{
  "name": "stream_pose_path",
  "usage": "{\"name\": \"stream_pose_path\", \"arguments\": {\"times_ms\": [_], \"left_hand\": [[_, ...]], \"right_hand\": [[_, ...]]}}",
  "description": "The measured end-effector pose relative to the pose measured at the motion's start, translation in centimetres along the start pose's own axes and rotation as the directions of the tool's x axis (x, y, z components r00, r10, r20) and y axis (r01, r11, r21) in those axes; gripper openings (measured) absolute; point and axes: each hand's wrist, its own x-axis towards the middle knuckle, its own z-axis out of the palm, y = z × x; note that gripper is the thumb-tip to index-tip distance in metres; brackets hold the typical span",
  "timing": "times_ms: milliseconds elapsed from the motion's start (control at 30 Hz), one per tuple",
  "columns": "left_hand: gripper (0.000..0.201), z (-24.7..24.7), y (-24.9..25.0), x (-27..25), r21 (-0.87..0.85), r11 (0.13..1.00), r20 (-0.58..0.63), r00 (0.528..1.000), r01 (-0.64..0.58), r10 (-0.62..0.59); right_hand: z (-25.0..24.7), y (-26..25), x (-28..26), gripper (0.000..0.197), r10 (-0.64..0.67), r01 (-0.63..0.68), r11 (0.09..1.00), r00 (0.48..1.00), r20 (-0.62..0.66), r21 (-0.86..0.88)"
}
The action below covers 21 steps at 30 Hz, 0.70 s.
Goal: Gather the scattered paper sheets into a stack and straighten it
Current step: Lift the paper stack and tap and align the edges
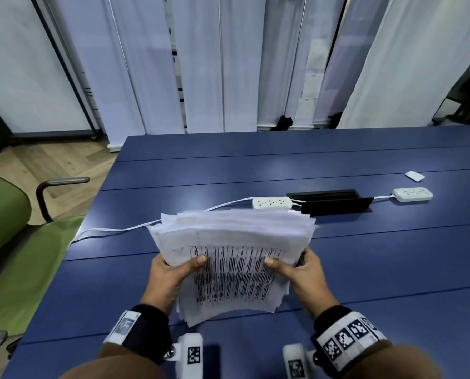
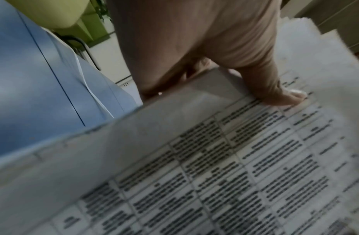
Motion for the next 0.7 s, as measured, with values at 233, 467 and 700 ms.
{"name": "stream_pose_path", "arguments": {"times_ms": [233,467,700], "left_hand": [[0.058,2.2,0.5,-0.9,0.057,0.998,0.065,0.998,-0.005,0.002],[0.042,1.1,2.4,-0.5,-0.018,0.995,-0.012,0.995,-0.096,0.095],[0.067,0.5,-1.4,-0.9,0.08,0.996,-0.062,0.998,0.027,-0.022]], "right_hand": [[1.4,-0.4,-0.4,0.062,0.054,-0.047,0.997,0.993,0.104,-0.066],[0.6,-2.0,-0.5,0.072,-0.03,0.029,0.999,0.999,0.037,0.017],[0.1,0.0,-0.3,0.061,0.147,-0.144,0.987,0.988,0.041,-0.073]]}}
